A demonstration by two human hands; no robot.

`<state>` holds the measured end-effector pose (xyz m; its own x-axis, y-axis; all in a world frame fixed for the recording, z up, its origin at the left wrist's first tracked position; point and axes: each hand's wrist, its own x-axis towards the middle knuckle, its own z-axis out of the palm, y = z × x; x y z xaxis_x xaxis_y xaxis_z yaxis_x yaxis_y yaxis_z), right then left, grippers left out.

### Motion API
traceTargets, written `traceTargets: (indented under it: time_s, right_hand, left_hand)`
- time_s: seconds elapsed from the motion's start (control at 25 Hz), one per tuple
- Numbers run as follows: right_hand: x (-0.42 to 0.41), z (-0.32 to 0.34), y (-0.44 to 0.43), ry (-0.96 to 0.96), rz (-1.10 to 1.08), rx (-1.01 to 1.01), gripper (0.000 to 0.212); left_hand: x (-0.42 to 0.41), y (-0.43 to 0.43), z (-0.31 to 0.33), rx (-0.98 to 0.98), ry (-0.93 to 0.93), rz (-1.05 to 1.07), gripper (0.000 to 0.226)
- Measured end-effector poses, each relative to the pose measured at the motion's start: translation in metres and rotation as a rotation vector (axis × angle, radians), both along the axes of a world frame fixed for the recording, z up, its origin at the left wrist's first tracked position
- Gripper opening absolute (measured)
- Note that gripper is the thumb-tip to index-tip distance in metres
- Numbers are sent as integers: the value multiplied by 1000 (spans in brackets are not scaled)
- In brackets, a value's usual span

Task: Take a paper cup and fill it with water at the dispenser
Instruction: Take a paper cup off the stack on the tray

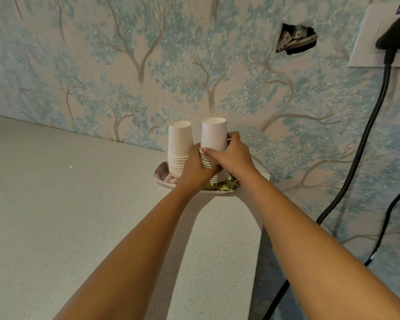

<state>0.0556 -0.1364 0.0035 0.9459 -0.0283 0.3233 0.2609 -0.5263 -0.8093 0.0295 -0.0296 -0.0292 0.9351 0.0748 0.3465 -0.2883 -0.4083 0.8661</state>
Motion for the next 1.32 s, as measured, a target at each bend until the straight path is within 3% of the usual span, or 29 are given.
traceTargets:
  time_s: [0.68, 0.88, 1.32]
  right_hand:
    - [1, 2, -8, -5, -11, 55, 72]
    - [1, 3, -9, 9, 3, 64, 71]
    - [-1, 4, -7, -21, 19, 20, 73]
  left_hand:
    - [-2, -1, 0, -6, -26, -28, 48]
    - [-2, 2, 3, -160, 55, -177, 43]
    - [-1, 6, 5, -228, 98, -178, 41]
